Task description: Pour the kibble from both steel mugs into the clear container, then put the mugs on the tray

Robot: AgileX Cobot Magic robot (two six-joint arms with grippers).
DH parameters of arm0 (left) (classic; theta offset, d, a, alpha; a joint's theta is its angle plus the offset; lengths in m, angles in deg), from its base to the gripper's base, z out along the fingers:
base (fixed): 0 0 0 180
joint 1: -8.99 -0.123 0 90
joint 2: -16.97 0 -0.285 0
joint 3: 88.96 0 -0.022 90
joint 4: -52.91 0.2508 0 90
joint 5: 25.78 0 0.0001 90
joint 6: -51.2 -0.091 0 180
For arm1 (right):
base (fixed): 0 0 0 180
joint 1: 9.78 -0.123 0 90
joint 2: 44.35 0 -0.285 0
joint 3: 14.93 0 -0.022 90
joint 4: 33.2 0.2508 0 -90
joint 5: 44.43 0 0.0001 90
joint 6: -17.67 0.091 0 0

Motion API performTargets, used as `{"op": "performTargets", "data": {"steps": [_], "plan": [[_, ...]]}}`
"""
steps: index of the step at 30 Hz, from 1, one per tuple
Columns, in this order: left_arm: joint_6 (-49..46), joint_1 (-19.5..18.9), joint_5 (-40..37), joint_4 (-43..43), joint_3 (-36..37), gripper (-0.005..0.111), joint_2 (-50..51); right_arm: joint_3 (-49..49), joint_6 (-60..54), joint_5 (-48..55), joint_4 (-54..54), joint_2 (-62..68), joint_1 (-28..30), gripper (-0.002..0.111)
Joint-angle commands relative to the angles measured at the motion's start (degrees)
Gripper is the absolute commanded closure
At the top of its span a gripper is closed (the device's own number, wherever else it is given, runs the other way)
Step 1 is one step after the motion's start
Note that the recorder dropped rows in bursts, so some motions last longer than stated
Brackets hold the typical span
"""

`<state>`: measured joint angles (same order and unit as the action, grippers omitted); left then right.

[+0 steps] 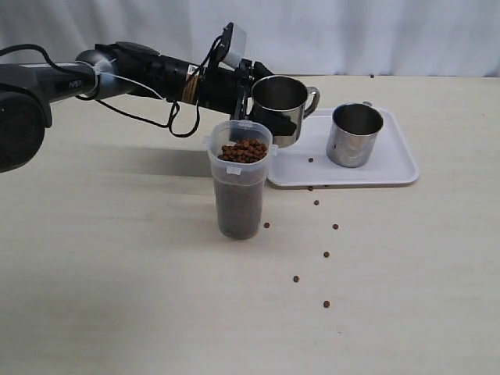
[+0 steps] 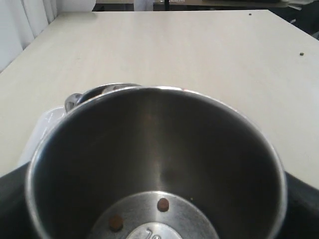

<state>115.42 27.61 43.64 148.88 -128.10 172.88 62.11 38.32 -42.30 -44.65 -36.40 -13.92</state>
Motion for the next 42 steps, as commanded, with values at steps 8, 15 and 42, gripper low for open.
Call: {"op": "performTargets", "data": {"steps": [8,15,42], "plan": [[-3.04,0.05,0.55,-6.40,-0.43,0.107,-0.57,0.18,0.05,0.13,0.24,-0.17,0.31,0.103],[-5.69,1.59,0.55,-7.67,-0.43,0.107,2.17,0.18,0.05,0.13,0.24,-0.17,0.31,0.103],[-10.86,4.29,-1.24,-12.66,-0.43,0.107,3.30,0.18,0.05,0.13,0.24,-0.17,0.31,0.103]]}}
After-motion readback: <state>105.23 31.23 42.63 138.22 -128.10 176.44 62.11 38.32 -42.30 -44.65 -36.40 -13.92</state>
